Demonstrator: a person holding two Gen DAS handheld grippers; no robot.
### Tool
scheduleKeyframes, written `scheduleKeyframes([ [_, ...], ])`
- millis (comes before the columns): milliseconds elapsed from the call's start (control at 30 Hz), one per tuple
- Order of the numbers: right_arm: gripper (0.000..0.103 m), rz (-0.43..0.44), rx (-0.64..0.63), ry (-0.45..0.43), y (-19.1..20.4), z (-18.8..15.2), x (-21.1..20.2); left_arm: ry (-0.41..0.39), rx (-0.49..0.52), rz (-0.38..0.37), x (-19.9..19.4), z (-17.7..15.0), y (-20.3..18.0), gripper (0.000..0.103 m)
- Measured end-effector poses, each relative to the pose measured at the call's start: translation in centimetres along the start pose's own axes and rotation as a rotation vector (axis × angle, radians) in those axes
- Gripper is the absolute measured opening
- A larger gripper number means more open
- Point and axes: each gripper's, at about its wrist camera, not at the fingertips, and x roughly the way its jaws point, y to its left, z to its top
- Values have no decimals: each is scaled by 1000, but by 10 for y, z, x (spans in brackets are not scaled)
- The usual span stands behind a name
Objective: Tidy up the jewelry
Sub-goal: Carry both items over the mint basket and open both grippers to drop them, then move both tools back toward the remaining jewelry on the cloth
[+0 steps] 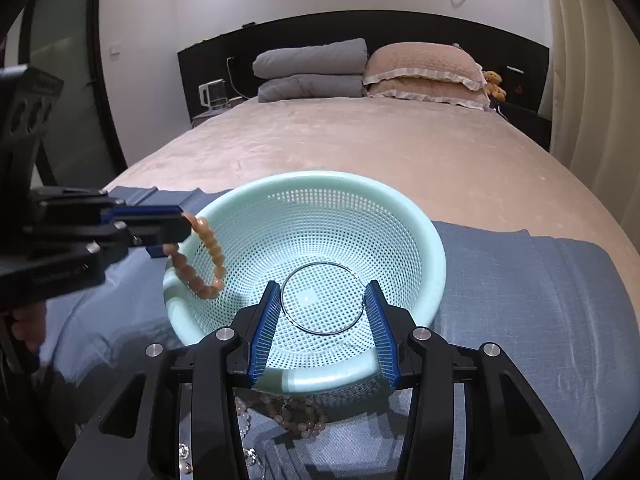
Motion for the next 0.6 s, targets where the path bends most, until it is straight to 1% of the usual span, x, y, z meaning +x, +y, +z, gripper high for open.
scheduleKeyframes([
  [133,41,-7,0,12,1,-2,4,24,-9,-6,10,-5,2,12],
  [400,41,-15,-12,20,4,-5,6,18,-5,10,4,-8,3,13],
  [467,45,-18,-13,16,4,-4,6,16,-12,7,3,-8,3,14],
  [500,53,-22,-12,10,3,-4,5,13,-17,5,1,-8,3,17],
  [533,62,-25,-10,-1,2,-5,2,8,-17,4,-2,-8,3,24],
  [567,65,-29,-8,-14,2,-5,-1,1,-17,8,-6,-8,3,30],
  [600,69,-33,-7,-26,0,-4,-3,-8,-19,17,-11,-8,3,46],
])
